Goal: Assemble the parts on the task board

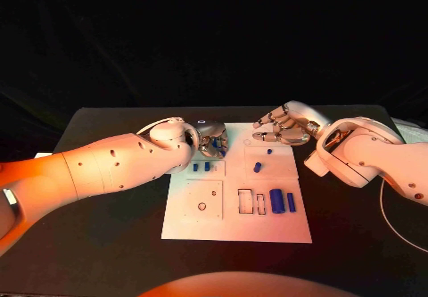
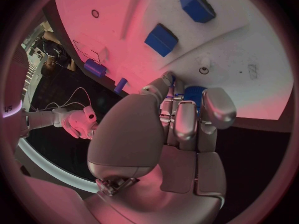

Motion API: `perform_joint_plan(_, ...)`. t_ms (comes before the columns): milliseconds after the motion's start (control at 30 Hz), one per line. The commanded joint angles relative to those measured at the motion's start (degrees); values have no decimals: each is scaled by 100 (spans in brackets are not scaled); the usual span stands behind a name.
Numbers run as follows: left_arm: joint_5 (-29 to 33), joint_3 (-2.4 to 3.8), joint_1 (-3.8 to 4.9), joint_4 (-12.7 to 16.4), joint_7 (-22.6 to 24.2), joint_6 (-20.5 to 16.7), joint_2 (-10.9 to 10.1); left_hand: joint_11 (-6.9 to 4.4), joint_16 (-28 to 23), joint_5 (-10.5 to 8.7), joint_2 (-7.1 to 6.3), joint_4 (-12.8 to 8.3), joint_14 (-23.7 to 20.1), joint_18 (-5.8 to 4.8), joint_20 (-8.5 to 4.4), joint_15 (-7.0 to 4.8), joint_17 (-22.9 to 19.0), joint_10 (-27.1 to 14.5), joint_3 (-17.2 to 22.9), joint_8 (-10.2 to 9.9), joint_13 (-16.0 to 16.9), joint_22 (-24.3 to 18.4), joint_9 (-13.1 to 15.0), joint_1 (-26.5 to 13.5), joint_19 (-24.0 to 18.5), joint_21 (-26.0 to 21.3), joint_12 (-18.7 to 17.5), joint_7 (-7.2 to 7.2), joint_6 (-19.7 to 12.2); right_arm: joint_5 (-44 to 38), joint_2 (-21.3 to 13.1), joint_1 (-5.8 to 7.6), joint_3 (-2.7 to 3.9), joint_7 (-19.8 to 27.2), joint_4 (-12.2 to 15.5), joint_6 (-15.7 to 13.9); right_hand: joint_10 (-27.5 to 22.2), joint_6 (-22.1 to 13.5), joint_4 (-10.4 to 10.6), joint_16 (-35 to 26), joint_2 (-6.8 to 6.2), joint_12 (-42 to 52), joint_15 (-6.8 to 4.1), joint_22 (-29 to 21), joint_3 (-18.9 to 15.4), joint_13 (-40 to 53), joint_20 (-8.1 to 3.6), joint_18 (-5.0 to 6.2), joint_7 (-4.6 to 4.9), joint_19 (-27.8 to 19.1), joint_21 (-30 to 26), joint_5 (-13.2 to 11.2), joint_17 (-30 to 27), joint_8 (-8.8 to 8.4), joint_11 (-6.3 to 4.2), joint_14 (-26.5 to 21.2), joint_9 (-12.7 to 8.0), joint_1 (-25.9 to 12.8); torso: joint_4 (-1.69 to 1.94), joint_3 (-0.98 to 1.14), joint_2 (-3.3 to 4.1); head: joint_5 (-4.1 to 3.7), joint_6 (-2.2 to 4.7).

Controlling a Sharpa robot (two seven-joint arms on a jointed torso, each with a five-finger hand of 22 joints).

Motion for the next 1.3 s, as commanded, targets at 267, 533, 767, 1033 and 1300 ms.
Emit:
perform_joint_plan(267, 1, -28, -41, -8, -142, 159, 20, -7, 30, -8, 25, -234, 123, -141, -43, -56, -105, 341, 490, -34, 38, 181, -27, 135, 107, 210, -144, 31, 273, -49, 11, -4, 0, 47, 8, 44, -35, 4, 4, -32, 24, -12, -30, 3, -26, -5, 2, 76, 9, -29, -36, 14, 319, -15, -2, 327, -4, 42, -3, 2, 1, 4, -6)
perform_joint_plan(533, 86, 14, -46, 107, -225, -228, -56, 21, 53, -16, -62, -405, 110, -148, -29, -32, -174, 466, 791, -113, 45, 243, -71, -4, 89, 252, -315, 82, 380, -49, 12, -4, 1, 51, 2, 43, -32, 5, 4, -33, 26, -6, -30, 4, -27, -2, 2, 76, 9, -29, -36, 16, 318, -14, -2, 326, -4, 44, -8, -4, -2, -13, 17)
perform_joint_plan(767, 869, 176, -35, 419, -339, -314, -358, 63, 56, -17, -111, -490, 92, -156, -4, 3, -245, 444, 967, -215, 34, 293, -120, -143, 80, 290, -478, 129, 365, -49, 4, -4, 1, 49, -5, 43, -32, 5, 4, -33, 26, -6, -30, 4, -27, -2, 2, 76, 9, -29, -36, 16, 318, -14, -2, 326, -4, 44, 10, -1, -10, -33, 49)
perform_joint_plan(1033, 1526, 357, 62, 786, -543, -207, -852, 77, 65, -23, -129, -504, 88, -163, 8, 14, -250, 453, 1002, -239, 36, 323, -132, -200, 79, 321, -518, 144, 372, -49, -15, -4, 1, 41, -5, 41, -32, 5, 4, -33, 26, -6, -30, 4, -27, -2, 2, 76, 9, -29, -36, 16, 318, -14, -2, 326, -4, 44, 47, 11, -31, -17, 68)
perform_joint_plan(1300, 1701, 382, 123, 780, -682, 262, -1060, 77, 67, -30, -163, -507, 82, -165, 16, 18, -274, 471, 1006, -261, 39, 347, -143, -285, 76, 343, -556, 138, 388, -49, -21, -4, 0, 35, -4, 42, -32, 5, 4, -33, 26, -6, -30, 4, -27, -2, 2, 76, 9, -29, -36, 16, 318, -14, -2, 326, -4, 44, 66, 9, -38, -16, 67)
